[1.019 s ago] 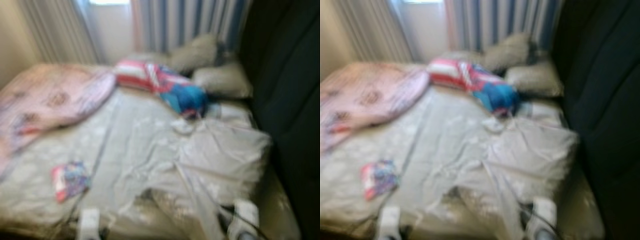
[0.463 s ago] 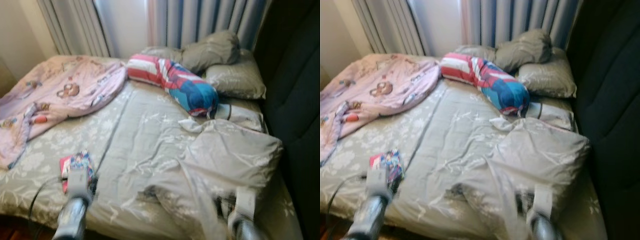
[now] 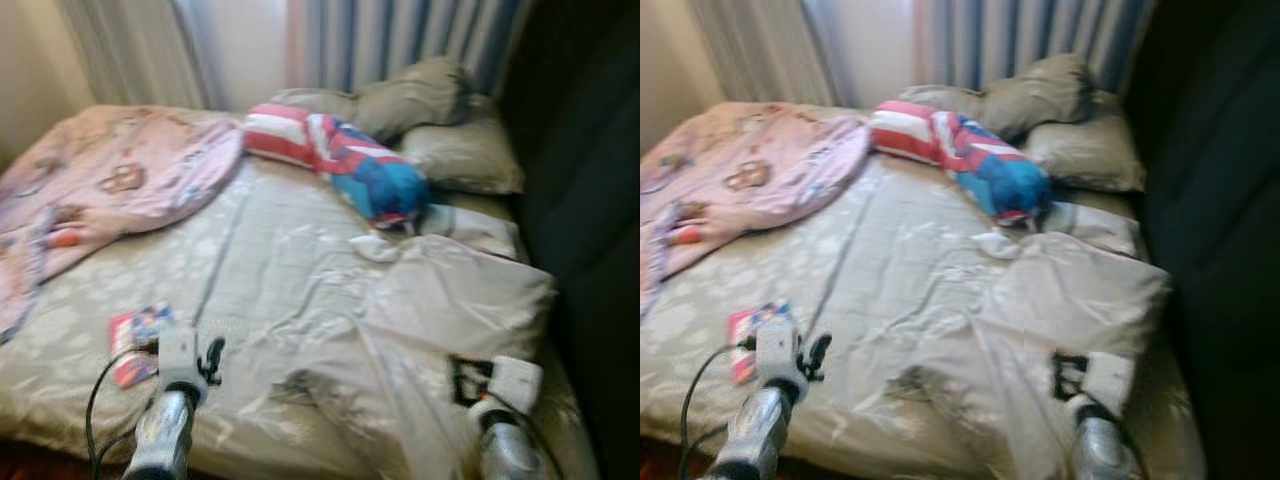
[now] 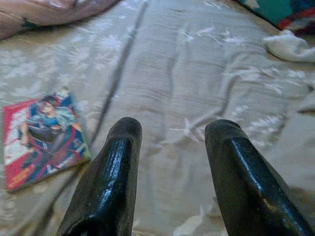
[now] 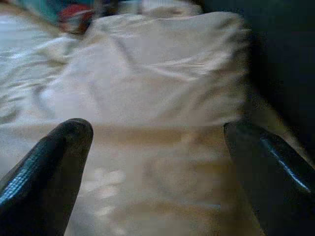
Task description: Clean up the room
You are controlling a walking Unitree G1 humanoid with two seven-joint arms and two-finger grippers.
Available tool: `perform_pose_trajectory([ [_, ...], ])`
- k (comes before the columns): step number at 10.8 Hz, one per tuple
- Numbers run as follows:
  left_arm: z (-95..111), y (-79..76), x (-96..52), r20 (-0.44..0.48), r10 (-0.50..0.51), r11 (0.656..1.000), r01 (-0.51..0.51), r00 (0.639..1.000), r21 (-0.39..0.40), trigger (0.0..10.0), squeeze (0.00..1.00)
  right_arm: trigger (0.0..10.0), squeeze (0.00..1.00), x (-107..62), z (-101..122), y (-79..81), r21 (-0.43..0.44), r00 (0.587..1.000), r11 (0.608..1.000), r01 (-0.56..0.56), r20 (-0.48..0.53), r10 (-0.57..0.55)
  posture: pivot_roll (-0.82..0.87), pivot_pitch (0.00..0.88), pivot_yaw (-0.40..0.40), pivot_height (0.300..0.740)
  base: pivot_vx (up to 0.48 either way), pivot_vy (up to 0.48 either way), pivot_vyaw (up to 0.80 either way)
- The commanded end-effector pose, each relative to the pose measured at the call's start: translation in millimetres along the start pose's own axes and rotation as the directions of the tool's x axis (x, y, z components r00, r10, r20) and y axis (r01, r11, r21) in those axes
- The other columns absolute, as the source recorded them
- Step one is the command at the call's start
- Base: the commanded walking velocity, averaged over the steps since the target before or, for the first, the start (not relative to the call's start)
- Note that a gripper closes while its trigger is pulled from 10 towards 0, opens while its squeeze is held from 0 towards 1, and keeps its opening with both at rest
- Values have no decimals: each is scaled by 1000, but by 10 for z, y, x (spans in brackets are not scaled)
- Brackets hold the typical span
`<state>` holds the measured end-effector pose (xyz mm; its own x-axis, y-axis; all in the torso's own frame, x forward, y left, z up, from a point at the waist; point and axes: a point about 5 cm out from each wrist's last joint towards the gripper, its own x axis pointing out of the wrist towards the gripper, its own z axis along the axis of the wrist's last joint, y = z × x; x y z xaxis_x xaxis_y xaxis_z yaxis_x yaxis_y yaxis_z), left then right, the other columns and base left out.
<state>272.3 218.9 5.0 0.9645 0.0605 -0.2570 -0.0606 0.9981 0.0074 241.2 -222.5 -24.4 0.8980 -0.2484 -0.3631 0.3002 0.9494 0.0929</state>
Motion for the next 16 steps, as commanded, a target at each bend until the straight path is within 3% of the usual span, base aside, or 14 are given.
perform_pose_trajectory([
  [1, -34, 29, -44, 5, 1, 1000, -1, 1000, -7, 10000, 0, 10000, 0, -58, -69, -114, 12, 998, 998, 54, -15, -54, 120, 43, -38, 740, 0, 0, 0],
  [3, -29, 43, -40, -6, -31, 999, 31, 999, 32, 10000, 0, 10000, 0, -146, -209, -228, 23, 990, 992, 126, -75, -124, 116, 51, -32, 740, 0, 0, 0],
  [5, -13, -16, -29, 6, -50, 998, 50, 999, 29, 10000, 0, 10000, 0, -91, -141, -137, 11, 996, 997, 70, -52, -69, 105, 49, -38, 740, 0, 0, 0],
  [7, -21, -15, -30, 3, -34, 999, 34, 999, 17, 10000, 0, 10000, 0, -65, -142, -152, -17, 994, 998, 63, -91, -64, 105, 56, -40, 727, 0, 0, 0],
  [10, 64, 83, 18, 17, 10, 1000, -10, 1000, 5, 10000, 0, 10000, 0, -31, -155, -2, -20, 992, 1000, 1, -127, -4, 109, 67, -34, 673, 0, 0, 0],
  [14, 90, 104, 28, 17, -5, 999, 4, 1000, 35, 10000, 0, 10000, 0, -11, -205, 157, -31, 977, 997, -66, -203, 59, 120, 79, -16, 668, 0, 0, 0],
  [16, 92, 103, 29, 18, -5, 999, 5, 1000, 40, 10000, 0, 10000, 0, 6, -163, 181, -8, 983, 998, -68, -173, 65, 124, 80, -14, 649, 0, 0, 0],
])
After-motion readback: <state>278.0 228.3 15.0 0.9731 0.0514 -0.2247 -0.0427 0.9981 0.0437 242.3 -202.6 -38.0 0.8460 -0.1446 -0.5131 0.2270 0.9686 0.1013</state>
